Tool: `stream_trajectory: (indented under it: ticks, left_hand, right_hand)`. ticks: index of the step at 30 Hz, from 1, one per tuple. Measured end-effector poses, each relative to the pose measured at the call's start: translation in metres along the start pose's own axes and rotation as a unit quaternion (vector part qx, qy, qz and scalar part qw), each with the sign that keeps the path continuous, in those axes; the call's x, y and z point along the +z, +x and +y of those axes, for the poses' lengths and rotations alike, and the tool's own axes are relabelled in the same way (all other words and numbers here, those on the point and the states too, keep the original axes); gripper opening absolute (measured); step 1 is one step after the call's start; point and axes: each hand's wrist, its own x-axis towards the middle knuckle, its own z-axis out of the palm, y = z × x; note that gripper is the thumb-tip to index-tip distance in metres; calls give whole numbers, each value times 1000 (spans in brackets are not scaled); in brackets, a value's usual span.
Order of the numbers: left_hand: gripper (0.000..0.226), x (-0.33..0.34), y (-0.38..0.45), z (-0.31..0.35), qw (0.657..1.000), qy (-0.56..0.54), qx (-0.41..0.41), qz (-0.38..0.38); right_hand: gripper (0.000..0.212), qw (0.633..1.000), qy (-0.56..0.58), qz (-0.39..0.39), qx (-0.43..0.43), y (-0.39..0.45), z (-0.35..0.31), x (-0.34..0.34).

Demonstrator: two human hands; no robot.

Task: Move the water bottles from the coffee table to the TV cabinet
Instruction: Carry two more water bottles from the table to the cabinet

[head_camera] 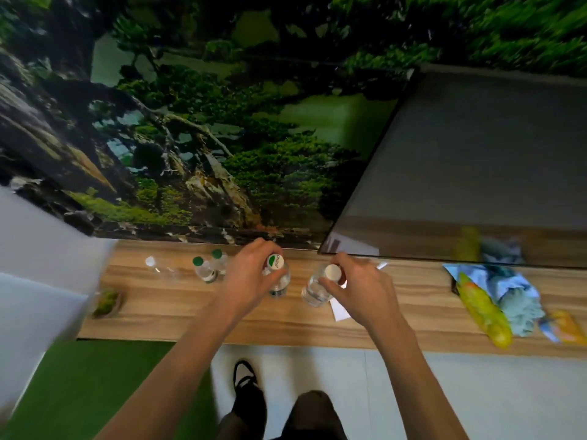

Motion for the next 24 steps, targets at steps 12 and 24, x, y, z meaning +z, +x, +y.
stream_trajectory:
  ticks: [12,24]
  left_hand:
    - [28,92,67,-114,999,12,35,-30]
    - [29,166,86,-193,998,19,42,-37]
  right_hand:
    - [26,999,39,11,30,85,18,121]
    - [34,999,-10,45,0,135,36,256]
